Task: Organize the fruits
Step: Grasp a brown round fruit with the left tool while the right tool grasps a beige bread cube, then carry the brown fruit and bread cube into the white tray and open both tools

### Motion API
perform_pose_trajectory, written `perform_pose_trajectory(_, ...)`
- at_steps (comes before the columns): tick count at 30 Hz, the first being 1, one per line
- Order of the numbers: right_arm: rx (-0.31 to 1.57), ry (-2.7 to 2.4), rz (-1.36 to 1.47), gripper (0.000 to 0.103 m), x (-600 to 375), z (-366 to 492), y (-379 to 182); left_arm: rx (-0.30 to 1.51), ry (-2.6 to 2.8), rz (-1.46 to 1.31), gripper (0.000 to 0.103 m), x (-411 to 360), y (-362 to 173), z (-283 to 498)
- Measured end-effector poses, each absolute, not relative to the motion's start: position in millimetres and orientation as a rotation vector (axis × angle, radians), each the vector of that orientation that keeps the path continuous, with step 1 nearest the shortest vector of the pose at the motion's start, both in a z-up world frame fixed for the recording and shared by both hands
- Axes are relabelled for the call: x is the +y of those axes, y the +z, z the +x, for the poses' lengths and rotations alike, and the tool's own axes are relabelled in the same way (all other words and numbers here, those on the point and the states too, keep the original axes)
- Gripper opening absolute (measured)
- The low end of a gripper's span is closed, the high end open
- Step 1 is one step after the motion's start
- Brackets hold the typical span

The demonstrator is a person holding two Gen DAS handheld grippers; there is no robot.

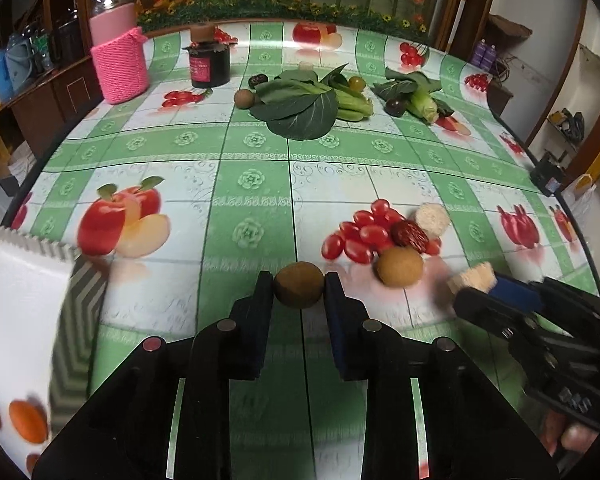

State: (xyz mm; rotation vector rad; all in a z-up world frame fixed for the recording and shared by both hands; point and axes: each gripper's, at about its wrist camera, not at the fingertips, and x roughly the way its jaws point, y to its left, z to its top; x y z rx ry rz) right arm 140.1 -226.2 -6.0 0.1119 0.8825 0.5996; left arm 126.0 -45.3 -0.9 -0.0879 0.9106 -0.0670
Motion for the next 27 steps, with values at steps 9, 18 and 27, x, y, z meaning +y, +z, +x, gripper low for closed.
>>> perform_pose_trajectory(9, 0.87, 0.653, 0.063, 0.032, -200, 113, 5, 0.854, -0.031, -0.068, 0.025, -31, 23, 67)
perform_pose_trajectory(18, 0.852, 0.69, 0.06, 0.031, -183, 74, 11, 0.819, 0.044, -0.063, 0.025, -3, 31, 21)
perform_pose_trajectory(27, 0.833, 0.758, 0.034, 0.031, -151, 46, 22, 0.762, 0.138, -0.052, 0.025, 27, 44, -10)
